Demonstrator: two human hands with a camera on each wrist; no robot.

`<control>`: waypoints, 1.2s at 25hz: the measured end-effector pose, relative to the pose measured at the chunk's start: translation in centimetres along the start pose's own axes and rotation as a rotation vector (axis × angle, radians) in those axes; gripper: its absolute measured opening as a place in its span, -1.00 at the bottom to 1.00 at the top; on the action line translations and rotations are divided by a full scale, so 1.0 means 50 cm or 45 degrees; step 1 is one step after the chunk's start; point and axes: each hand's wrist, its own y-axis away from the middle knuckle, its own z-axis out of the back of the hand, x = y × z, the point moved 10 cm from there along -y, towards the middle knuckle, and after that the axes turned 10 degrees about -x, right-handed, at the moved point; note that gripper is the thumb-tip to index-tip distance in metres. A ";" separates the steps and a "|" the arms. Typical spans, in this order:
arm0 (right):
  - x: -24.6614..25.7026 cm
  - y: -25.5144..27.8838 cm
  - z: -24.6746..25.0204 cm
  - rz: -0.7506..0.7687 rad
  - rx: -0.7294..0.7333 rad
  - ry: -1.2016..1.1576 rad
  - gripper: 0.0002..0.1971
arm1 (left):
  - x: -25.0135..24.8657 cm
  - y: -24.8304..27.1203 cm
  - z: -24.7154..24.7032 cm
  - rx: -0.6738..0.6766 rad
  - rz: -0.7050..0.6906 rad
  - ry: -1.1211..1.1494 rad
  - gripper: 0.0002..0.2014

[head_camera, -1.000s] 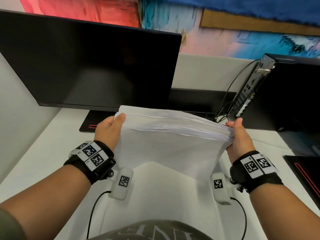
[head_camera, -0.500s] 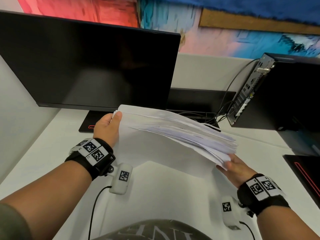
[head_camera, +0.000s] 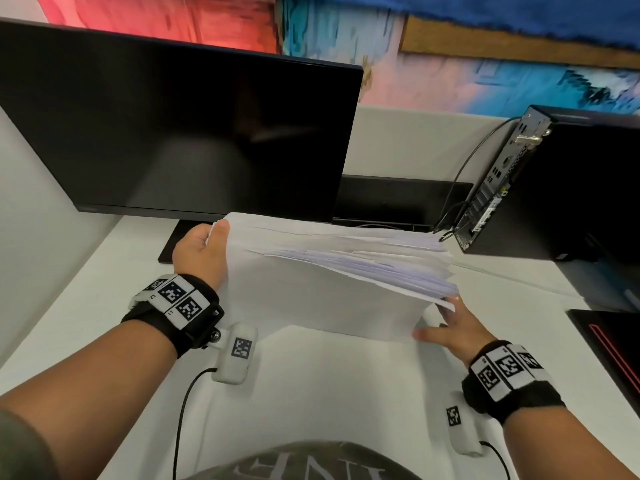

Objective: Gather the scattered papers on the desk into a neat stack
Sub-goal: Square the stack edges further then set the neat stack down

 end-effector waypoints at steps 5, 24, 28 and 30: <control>0.087 -0.020 0.026 0.240 -0.397 -0.272 -0.39 | -0.001 0.001 0.003 0.071 -0.015 0.039 -0.57; 0.094 0.034 -0.041 0.080 -0.576 -0.617 -0.78 | 0.053 0.104 0.019 0.242 0.189 0.182 -0.88; 0.109 0.063 -0.043 0.217 -0.554 -0.479 -0.73 | 0.025 0.118 0.024 0.268 0.106 0.257 -0.69; 0.114 0.064 -0.036 0.257 -0.567 -0.422 -0.64 | 0.016 0.111 0.024 0.306 0.078 0.266 -0.65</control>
